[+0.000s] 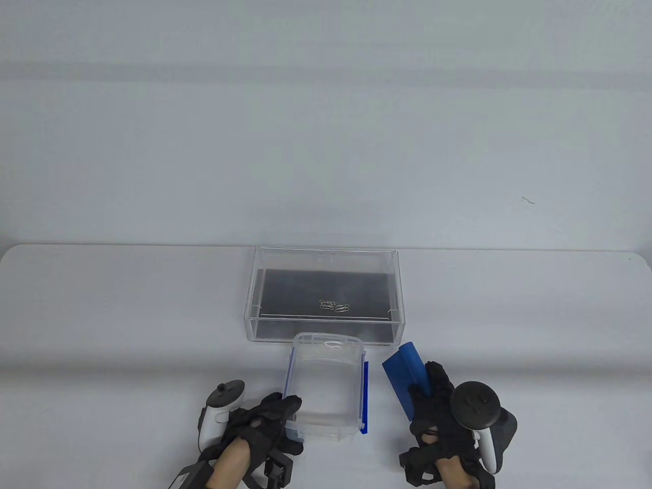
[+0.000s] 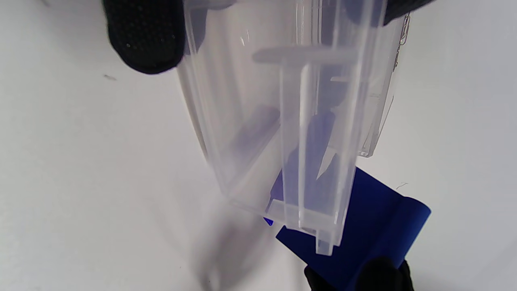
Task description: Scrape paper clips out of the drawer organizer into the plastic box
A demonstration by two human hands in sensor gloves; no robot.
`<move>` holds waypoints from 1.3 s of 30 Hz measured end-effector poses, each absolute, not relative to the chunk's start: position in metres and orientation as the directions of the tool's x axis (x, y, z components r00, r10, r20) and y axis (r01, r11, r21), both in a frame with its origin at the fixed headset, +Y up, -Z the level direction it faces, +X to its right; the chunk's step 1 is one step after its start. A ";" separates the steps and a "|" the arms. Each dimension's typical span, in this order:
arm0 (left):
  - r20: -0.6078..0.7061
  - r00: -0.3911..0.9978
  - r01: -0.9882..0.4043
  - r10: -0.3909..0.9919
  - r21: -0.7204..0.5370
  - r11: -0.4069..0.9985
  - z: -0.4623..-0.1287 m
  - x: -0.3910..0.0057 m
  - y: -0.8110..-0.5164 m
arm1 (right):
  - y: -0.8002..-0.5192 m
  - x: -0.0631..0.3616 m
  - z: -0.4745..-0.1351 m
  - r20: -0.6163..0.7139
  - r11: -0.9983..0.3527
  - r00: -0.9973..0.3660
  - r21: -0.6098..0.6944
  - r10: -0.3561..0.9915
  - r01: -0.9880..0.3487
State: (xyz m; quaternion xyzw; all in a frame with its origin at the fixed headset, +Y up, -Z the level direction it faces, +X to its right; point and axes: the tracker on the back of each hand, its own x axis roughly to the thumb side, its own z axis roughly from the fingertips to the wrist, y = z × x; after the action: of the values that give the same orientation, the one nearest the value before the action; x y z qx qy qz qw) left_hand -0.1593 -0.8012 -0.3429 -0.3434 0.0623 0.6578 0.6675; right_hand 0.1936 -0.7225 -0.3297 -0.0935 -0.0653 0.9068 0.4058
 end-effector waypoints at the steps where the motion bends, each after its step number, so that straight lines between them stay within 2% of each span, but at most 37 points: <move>1: -0.538 0.114 -0.924 0.835 -0.366 -0.109 -0.342 -0.159 -0.802 | -0.718 0.191 -0.332 -0.100 -0.667 -0.663 -0.207 0.742 -0.716; 4: -0.551 0.064 -0.933 0.832 -0.328 -0.146 -0.341 -0.159 -0.803 | -0.705 0.182 -0.339 -0.060 -0.671 -0.677 -0.227 0.733 -0.706; 8: -0.549 0.061 -0.933 0.834 -0.329 -0.148 -0.340 -0.159 -0.802 | -0.686 0.159 -0.359 0.002 -0.693 -0.703 -0.170 0.711 -0.701; 15: -0.548 0.046 -0.933 0.835 -0.323 -0.161 -0.340 -0.159 -0.804 | -0.652 0.115 -0.405 0.165 -0.756 -0.770 -0.151 0.616 -0.637; 18: -0.551 0.035 -0.932 0.834 -0.319 -0.172 -0.339 -0.158 -0.804 | -0.644 0.099 -0.425 0.188 -0.800 -0.811 -0.147 0.555 -0.582; 27: -0.554 0.024 -0.932 0.832 -0.314 -0.182 -0.339 -0.160 -0.803 | -0.664 0.074 -0.477 0.132 -0.835 -0.833 -0.057 0.537 -0.547; 33: -0.558 0.017 -0.931 0.830 -0.312 -0.191 -0.339 -0.161 -0.802 | -0.678 0.069 -0.486 0.131 -0.863 -0.856 0.000 0.501 -0.505; 36: -0.559 0.013 -0.931 0.829 -0.309 -0.193 -0.338 -0.161 -0.802 | -0.678 0.066 -0.484 0.163 -0.904 -0.892 0.001 0.421 -0.427; 39: -0.557 0.015 -0.932 0.830 -0.309 -0.190 -0.339 -0.162 -0.802 | -0.675 0.065 -0.479 0.195 -0.908 -0.888 0.024 0.415 -0.419</move>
State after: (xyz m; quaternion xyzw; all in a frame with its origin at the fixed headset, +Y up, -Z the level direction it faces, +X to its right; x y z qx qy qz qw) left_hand -0.1619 -0.8019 -0.3385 -0.3297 0.0772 0.6974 0.6317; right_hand 0.0652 -0.6746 -0.4789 0.0984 -0.0096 0.9717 0.2148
